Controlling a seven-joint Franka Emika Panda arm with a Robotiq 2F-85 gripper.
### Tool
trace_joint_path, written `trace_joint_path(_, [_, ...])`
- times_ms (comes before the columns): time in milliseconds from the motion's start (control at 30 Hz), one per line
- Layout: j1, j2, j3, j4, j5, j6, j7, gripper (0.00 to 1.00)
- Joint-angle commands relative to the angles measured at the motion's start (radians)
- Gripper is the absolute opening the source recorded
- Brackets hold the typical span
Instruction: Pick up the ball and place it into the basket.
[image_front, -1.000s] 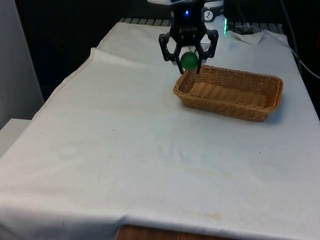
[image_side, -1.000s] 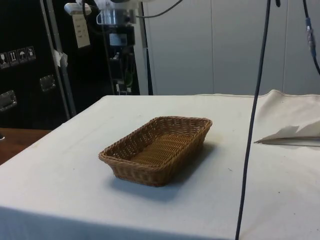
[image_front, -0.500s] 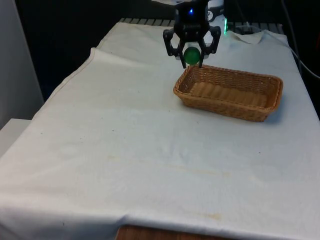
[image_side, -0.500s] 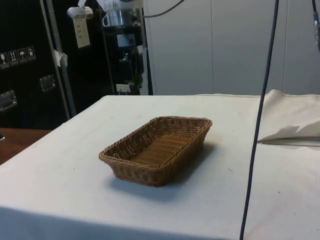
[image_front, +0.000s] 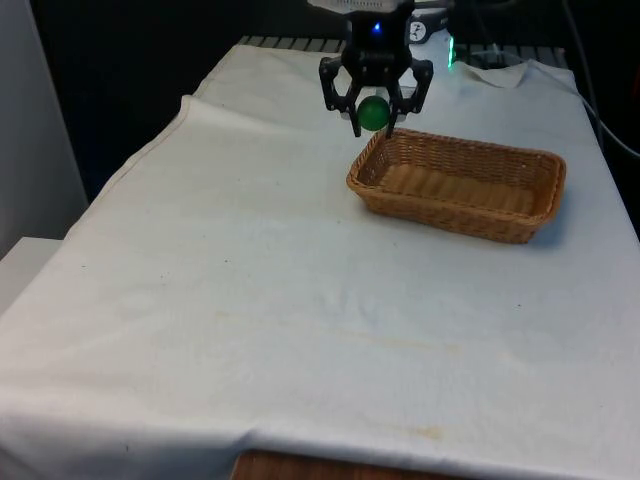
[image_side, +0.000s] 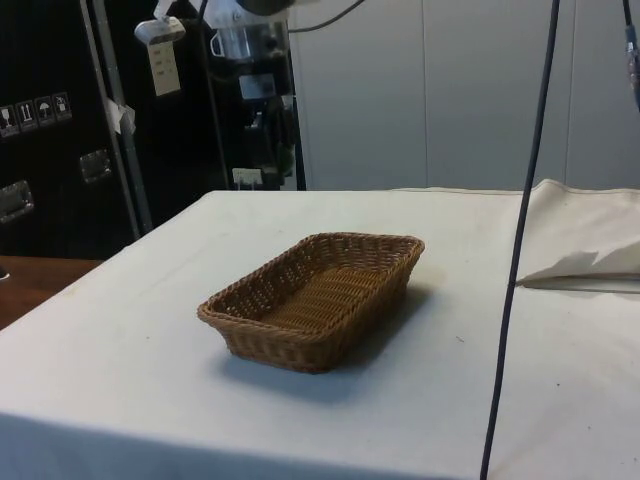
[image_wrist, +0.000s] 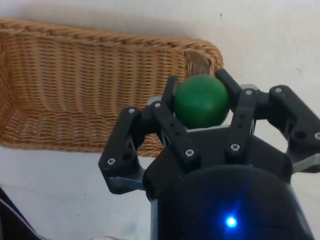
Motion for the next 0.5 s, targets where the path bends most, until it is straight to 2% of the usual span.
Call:
trace_joint_path(0, [0.012, -0.018, -0.007, -0.016, -0.021, 0.012, 0.021, 0.0])
trace_joint_path(200, [0.016, -0.071, 0.013, -0.059, -0.046, 0.016, 0.063, 0.0])
trace_joint_path(233, [0.007, -0.057, 0.016, -0.041, -0.03, 0.0, 0.044, 0.0])
trace_joint_path(267, [0.016, -0.079, 0.018, -0.068, -0.049, 0.017, 0.07, 0.0])
trace_joint_path(467, [0.016, -0.115, 0.051, -0.119, -0.061, 0.042, 0.108, 0.0])
